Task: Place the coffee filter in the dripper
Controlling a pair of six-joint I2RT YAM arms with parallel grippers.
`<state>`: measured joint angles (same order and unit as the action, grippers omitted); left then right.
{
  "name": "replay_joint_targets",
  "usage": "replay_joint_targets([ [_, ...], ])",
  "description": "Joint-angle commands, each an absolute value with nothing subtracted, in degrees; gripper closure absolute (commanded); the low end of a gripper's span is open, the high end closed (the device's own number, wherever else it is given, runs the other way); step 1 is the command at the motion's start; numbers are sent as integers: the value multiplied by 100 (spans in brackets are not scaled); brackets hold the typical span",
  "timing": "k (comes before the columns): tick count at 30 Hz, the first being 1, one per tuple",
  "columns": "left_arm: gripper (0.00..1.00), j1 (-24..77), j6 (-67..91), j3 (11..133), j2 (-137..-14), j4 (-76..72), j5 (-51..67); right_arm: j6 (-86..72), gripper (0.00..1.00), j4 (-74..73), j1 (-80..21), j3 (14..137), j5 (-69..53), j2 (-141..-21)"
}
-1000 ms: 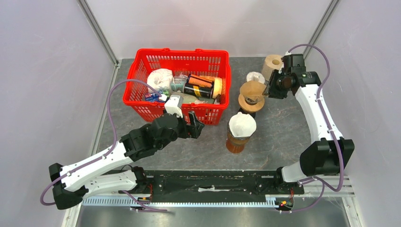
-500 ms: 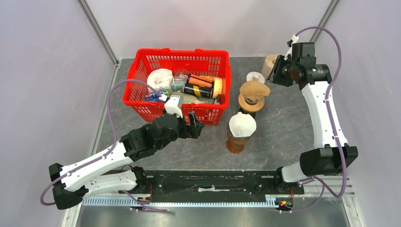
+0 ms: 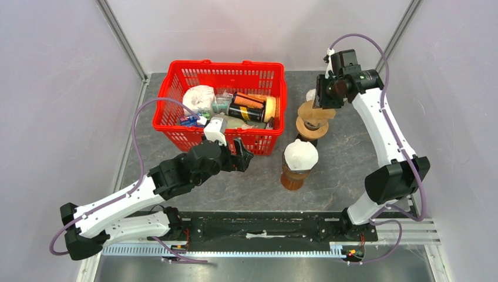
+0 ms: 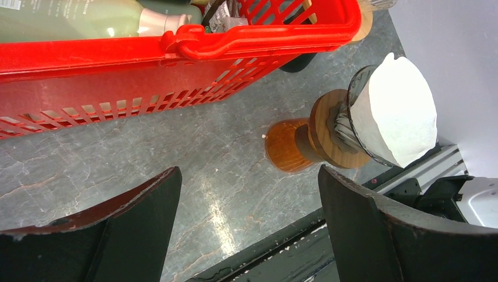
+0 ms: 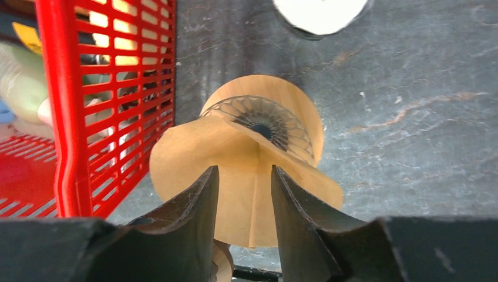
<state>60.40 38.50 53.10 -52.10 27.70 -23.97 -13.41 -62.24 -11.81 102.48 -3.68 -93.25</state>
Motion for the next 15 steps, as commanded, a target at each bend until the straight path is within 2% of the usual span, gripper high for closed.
replay_joint_targets([
  [1, 7, 6044, 3863, 5510, -5217, 2760, -2584, -1275, 52, -6143, -1178, 10404, 510, -8930],
  [3, 7, 6046, 3850, 5511, -5247, 2785, -2592, -1330, 46, -5977, -1138, 10233, 842, -8675],
  [9, 7, 6042, 3823, 5653, -5410, 2902, -2597, -1384, 47, -5630, -860, 9769, 299, -8398],
  [12, 7, 6038, 3814, 5763, -5491, 3026, -2608, -1470, 42, -5513, -684, 9609, 305, -8381],
  [15, 7, 6034, 3817, 5822, -5565, 3181, -2659, -1433, 41, -5460, -537, 9414, 20, -8339],
])
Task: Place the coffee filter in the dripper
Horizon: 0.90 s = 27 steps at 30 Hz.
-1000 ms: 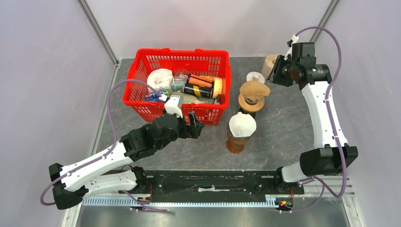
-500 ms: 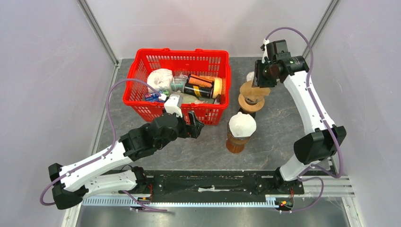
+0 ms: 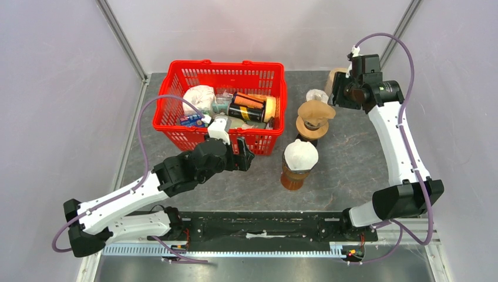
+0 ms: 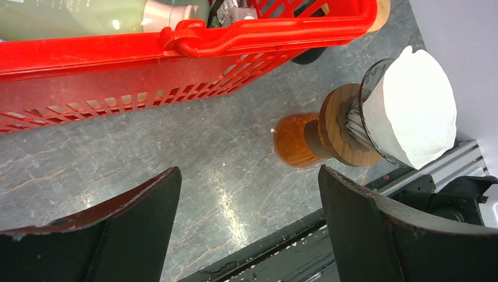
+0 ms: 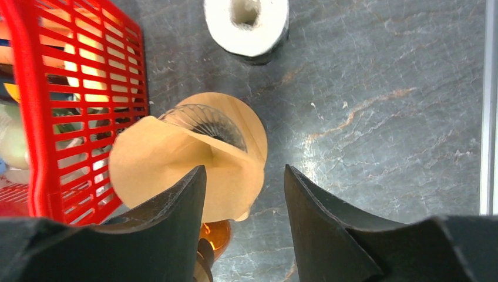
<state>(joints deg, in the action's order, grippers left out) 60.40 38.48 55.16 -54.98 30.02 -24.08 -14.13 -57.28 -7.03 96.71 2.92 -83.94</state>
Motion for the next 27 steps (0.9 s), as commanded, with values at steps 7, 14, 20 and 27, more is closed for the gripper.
replay_joint_targets([
  [7, 7, 6034, 3963, 6074, -5788, 3667, -2999, -1351, 38, -5098, -501, 8919, -1121, -8367],
  [14, 7, 6038, 3951, 6317, -6005, 3718, -2979, -1329, 43, -5029, -500, 8692, -1024, -8230],
  [20, 7, 6037, 4006, 6320, -6050, 3742, -2924, -1147, 39, -5165, -495, 9006, -574, -8146],
  [27, 7, 6037, 4095, 6263, -5972, 3797, -2953, -1126, 37, -5159, -501, 8873, -509, -8094],
])
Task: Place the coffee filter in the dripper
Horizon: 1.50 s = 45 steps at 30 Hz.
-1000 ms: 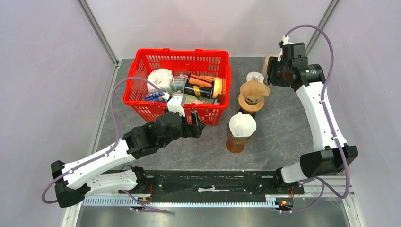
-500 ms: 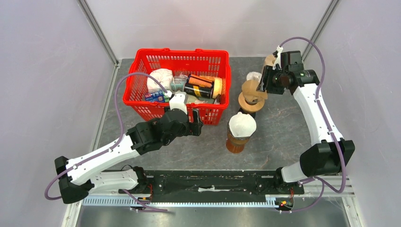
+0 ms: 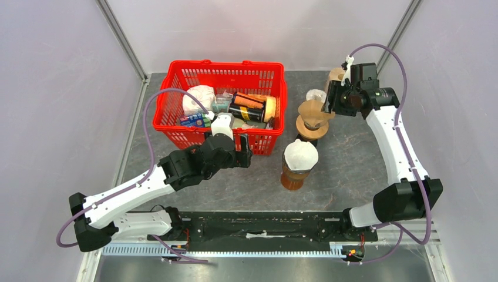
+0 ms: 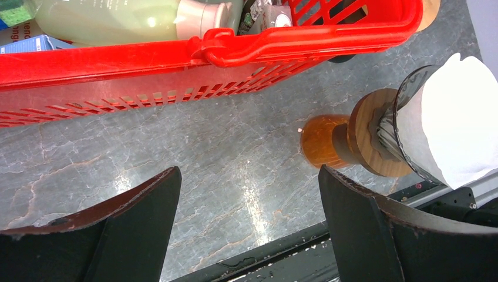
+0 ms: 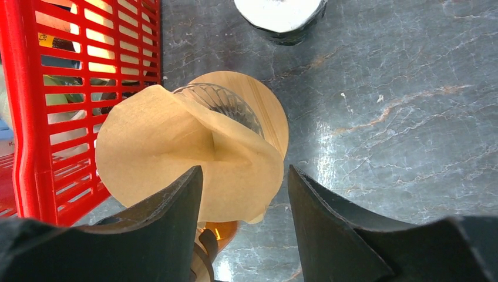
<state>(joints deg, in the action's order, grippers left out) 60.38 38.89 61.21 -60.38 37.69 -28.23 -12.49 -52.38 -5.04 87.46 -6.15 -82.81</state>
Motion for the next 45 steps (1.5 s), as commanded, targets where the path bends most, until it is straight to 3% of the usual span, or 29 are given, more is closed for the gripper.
replay_joint_targets([
  [1, 7, 6036, 4106, 6259, -5968, 3795, -2949, -1100, 37, -5159, -495, 8904, -489, -8109],
  [7, 7, 6036, 4150, 6236, -5895, 3814, -2927, -937, 38, -4950, -499, 9507, -634, -8069],
  [12, 6, 6038, 4201, 6158, -5823, 3814, -2917, -944, 47, -5295, -598, 9814, -1229, -8472],
  [18, 6, 6038, 4166, 6027, -5672, 3813, -2927, -711, 55, -5839, -1015, 9902, -742, -8867],
  [33, 6, 6032, 4015, 5952, -5678, 3832, -3059, 119, 55, -5956, -1032, 9097, -637, -8536],
  [39, 6, 6036, 3947, 6127, -5908, 3952, -3069, 466, 55, -6016, -1025, 9238, -834, -8694],
  [45, 6, 6038, 3911, 6237, -6079, 3971, -3121, 283, 49, -5942, -1028, 9539, -650, -8964],
])
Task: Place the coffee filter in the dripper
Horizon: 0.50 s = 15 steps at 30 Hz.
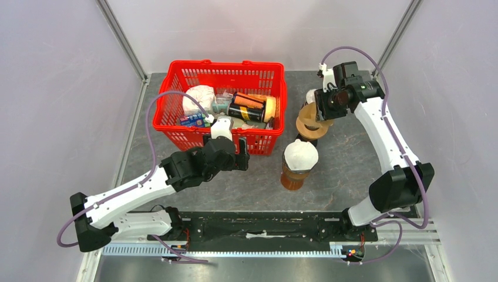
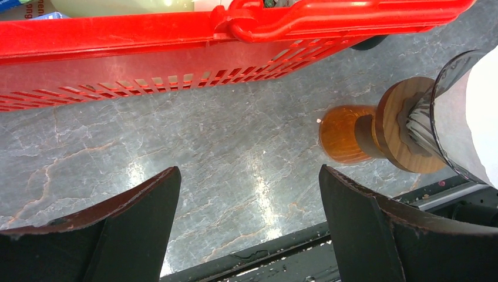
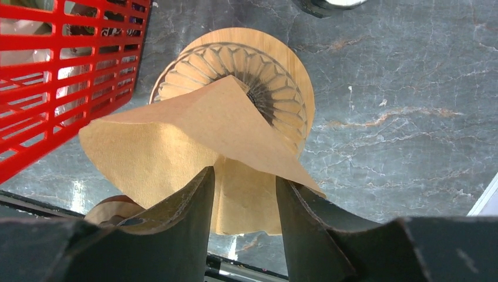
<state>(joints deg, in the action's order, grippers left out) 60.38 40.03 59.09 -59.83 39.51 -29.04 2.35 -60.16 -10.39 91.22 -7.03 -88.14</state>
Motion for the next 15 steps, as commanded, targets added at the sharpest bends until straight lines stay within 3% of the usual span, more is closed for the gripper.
replay_joint_targets([
  [1, 6, 6038, 3903, 6272, -6110, 3981, -3112, 252, 49, -5939, -1024, 9642, -693, -9055],
  [15, 6, 6037, 3876, 6070, -5918, 3951, -3195, 384, 55, -6180, -1187, 10039, -924, -9613],
])
